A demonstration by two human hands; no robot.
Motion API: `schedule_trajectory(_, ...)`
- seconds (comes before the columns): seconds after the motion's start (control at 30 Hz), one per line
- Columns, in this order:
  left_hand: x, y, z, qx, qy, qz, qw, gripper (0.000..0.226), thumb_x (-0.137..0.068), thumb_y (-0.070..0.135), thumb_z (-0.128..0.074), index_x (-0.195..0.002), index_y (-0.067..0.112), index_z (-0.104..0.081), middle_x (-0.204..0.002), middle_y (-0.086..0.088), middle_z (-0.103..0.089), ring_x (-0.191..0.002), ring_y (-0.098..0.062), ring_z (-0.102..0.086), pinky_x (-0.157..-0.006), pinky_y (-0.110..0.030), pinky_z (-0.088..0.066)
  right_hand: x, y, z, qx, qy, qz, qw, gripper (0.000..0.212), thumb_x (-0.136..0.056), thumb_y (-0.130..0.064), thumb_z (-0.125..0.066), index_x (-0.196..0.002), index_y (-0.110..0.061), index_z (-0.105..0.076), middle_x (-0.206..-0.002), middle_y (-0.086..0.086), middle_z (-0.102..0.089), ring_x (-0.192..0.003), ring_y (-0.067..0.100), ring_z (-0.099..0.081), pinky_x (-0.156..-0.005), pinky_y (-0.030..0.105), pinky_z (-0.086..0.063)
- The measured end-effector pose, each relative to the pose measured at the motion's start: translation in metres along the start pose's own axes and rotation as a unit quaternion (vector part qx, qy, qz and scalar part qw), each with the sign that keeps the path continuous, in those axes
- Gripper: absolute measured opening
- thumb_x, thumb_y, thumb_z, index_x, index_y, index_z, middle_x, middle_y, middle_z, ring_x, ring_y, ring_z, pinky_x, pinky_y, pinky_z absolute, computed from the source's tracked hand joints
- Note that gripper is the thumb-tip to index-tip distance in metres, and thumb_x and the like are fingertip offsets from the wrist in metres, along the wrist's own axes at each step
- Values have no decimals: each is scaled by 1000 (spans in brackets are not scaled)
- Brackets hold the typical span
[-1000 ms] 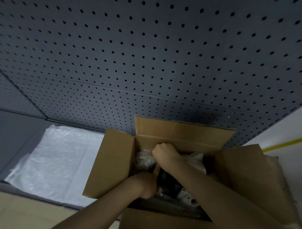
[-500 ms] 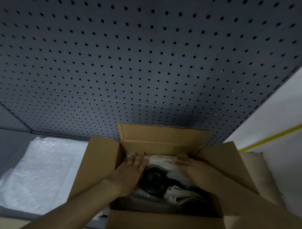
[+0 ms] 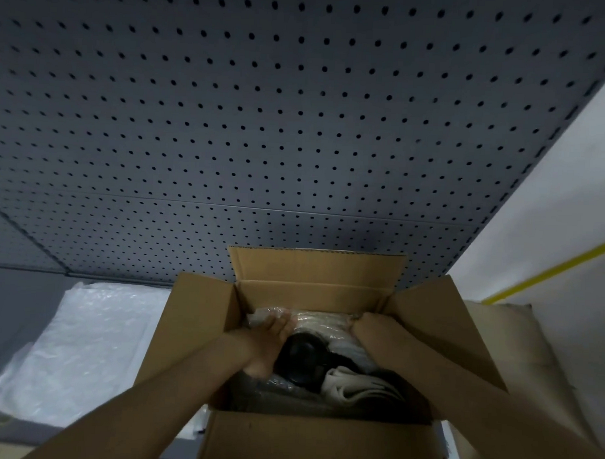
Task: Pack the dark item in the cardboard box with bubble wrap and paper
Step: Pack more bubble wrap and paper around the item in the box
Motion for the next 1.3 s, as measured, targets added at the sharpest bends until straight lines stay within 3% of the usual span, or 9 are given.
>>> schedule_trajectory(0.17,17,-2,21,24,-10,-10,1000,126,-76,30,-77,-145,26,30,-158,0,25,-146,-28,19,-119,-53,-11,51,-2,38,-130,17,42,990,25,-93,-18,-50,-114,-9,-62,-117,8,-65,-89,15,-62,-72,23,-48)
schedule_trajectory(0.23,23,2,20,-17,3,0,1000,134,-72,34,-80,-143,26,33,-155,0,31,-143,-30,24,-118,-55,-6,69,-10,47,-174,13,67,982,33,-90,-26,-55,-121,-13,-58,-114,0,-63,-99,15,-59,-88,27,-50)
schedule_trajectory(0.33,24,7,2,-70,0,22,997,134,-72,29,-81,-142,18,33,-151,-6,39,-140,-30,30,-118,-50,-8,78,-27,32,-103,-60,64,991,30,-93,-23,-50,-117,-9,-60,-101,6,-64,-96,21,-55,-94,31,-46)
schedule_trajectory(0.53,13,5,-10,-20,55,36,998,134,-72,11,-81,-143,15,33,-150,-3,40,-143,-26,27,-119,-51,-10,72,-42,19,-94,9,69,993,21,-88,-22,-55,-101,-13,-68,-104,10,-69,-97,29,-63,-77,37,-46)
schedule_trajectory(0.67,7,4,-12,-18,80,28,996,126,-76,7,-76,-144,14,30,-154,-4,34,-144,-23,24,-117,-47,-8,56,-54,-1,-24,-125,26,992,30,-94,-23,-46,-114,-8,-63,-119,17,-61,-94,31,-56,-81,39,-42)
schedule_trajectory(0.8,2,3,-10,-3,99,16,995,125,-76,5,-75,-145,16,29,-155,-3,33,-144,-21,24,-118,-44,-4,53,-65,-7,-27,-205,1,979,36,-96,-21,-43,-128,-7,-52,-126,20,-54,-112,34,-53,-98,45,-43)
schedule_trajectory(0.9,0,3,-5,6,111,8,994,126,-75,8,-77,-146,17,26,-157,-3,29,-145,-22,21,-117,-41,-2,59,-51,6,-123,-109,-22,986,30,-93,-25,-49,-111,-7,-65,-78,10,-56,-69,22,-54,-69,30,-44)
schedule_trajectory(1.1,24,-3,13,-34,156,-23,987,136,-67,33,-84,-147,14,24,-152,-3,33,-138,-26,31,-113,-38,14,78,-26,42,-204,49,-7,978,32,-91,-25,-53,-123,-21,-59,-121,1,-64,-98,15,-59,-88,25,-47)
schedule_trajectory(1.3,78,-33,37,-51,285,-38,957,125,-70,47,-77,-151,18,14,-158,0,22,-144,-22,24,-116,-37,16,91,-39,98,-263,259,-43,928,36,-95,-36,-47,-130,-28,-52,-103,-3,-72,-82,10,-65,-72,26,-56)
Point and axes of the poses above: each hand's wrist, its own x-axis away from the middle knuckle, its own z-axis out of the back of the hand, y = z × x, the point moved 8 cm from there along -x, towards the middle knuckle
